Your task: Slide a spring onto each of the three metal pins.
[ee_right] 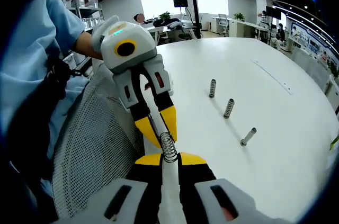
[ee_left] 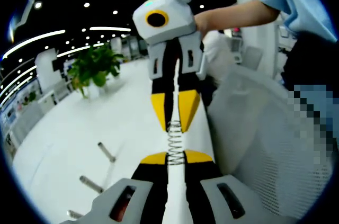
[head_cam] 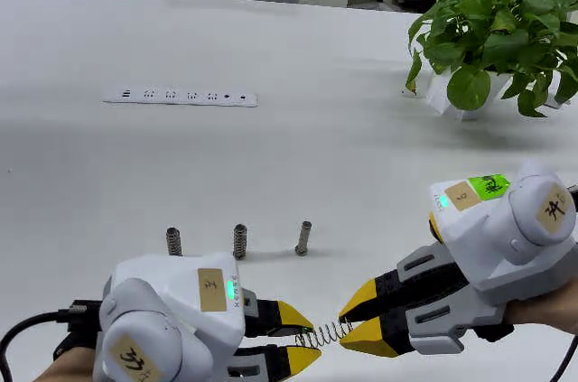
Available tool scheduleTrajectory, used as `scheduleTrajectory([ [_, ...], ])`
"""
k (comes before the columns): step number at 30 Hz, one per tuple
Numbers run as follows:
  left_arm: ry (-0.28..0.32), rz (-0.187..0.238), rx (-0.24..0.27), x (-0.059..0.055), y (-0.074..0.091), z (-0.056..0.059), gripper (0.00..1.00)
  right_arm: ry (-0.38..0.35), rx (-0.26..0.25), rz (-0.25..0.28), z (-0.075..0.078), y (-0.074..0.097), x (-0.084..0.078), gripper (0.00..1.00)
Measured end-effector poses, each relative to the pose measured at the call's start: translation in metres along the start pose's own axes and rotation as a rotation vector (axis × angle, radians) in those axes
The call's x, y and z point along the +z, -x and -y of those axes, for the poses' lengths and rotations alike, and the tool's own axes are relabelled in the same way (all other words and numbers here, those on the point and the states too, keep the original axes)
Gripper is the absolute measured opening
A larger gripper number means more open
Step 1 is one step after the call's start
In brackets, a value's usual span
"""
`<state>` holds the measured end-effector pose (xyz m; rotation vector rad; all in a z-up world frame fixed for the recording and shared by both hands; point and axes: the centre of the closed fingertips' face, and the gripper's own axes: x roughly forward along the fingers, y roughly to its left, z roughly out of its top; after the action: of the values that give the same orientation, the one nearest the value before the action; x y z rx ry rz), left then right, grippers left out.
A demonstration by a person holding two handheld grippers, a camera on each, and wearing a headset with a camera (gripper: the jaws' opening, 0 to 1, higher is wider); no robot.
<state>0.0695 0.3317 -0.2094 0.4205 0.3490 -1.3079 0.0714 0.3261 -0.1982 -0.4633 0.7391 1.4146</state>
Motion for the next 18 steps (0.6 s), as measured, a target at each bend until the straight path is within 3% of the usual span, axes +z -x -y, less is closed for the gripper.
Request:
scheduleTrajectory([
  [18,0.055,-0.017,0.002,-0.004,-0.006,0.004,0.09,0.156,-0.051,-0.092,-0.011,-0.004,0.012,0.12],
])
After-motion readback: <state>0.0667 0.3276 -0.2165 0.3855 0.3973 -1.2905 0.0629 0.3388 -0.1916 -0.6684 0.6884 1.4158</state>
